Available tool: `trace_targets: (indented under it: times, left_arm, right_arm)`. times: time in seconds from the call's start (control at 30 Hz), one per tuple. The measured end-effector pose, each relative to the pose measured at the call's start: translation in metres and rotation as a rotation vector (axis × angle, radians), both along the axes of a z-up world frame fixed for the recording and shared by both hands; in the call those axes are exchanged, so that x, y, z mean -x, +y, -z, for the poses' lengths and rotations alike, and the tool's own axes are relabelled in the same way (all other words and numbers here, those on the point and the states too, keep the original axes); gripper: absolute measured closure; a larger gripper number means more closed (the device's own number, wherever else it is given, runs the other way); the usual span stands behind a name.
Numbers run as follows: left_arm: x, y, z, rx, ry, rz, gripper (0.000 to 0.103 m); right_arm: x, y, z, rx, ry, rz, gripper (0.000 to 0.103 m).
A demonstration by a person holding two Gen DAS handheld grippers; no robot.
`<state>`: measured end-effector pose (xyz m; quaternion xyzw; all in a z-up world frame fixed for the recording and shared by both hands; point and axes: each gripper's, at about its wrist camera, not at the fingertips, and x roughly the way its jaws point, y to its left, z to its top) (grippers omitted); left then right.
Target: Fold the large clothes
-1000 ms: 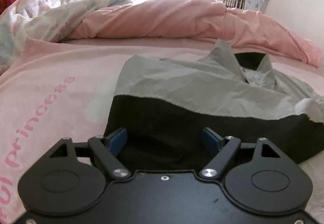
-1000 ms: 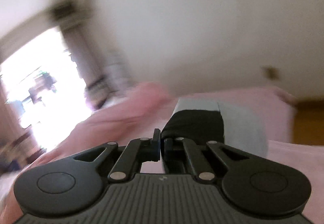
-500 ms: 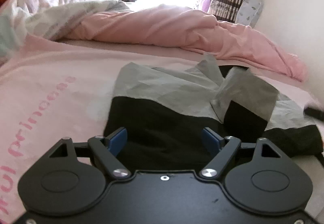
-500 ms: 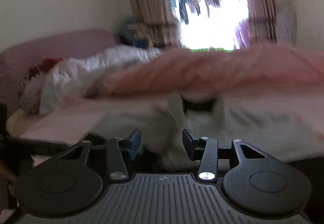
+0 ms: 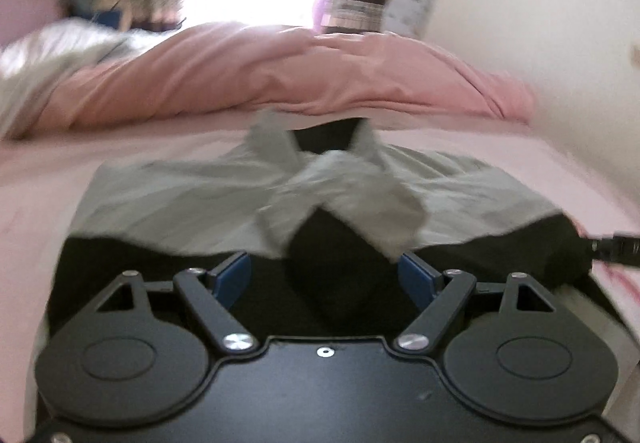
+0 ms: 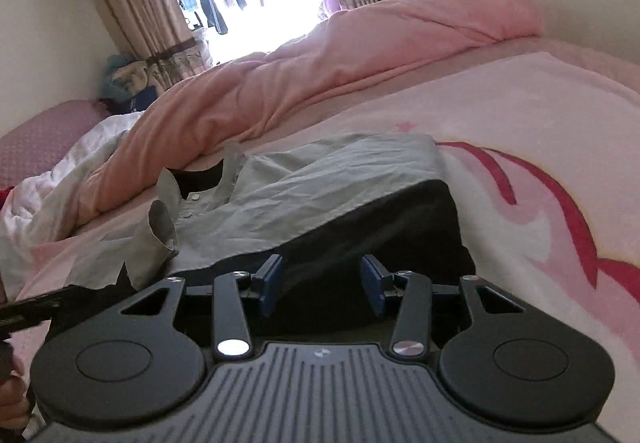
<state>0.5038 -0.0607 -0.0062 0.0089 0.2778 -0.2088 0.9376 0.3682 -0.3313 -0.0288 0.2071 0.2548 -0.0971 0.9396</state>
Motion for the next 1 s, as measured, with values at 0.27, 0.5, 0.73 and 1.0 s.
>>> trace_targets:
  times: [0.27, 0.5, 0.73, 1.0]
  left_arm:
    - [-0.027, -0.067, 0.019, -0.138, -0.023, 0.047, 0.022]
    - [-0.039, -0.075, 0.025, -0.142, -0.017, -0.003, 0.066]
    - [-0.008, 0.016, -0.011, 0.038, -0.054, -0.156, 0.081]
    - [0.013, 0.12, -0.006, 0.073, 0.0, -0.466, 0.041]
  right_arm:
    - [-0.004, -0.008, 0.005, -0.005, 0.005, -0.014, 0.05]
    - [-0.001, -0.013, 0.007, -0.016, 0.011, -0.008, 0.05]
    - [0.005, -0.011, 0.003, -0.026, -0.01, -0.012, 0.05]
    - [0.008, -0.01, 0.0, -0.021, -0.017, 0.003, 0.05]
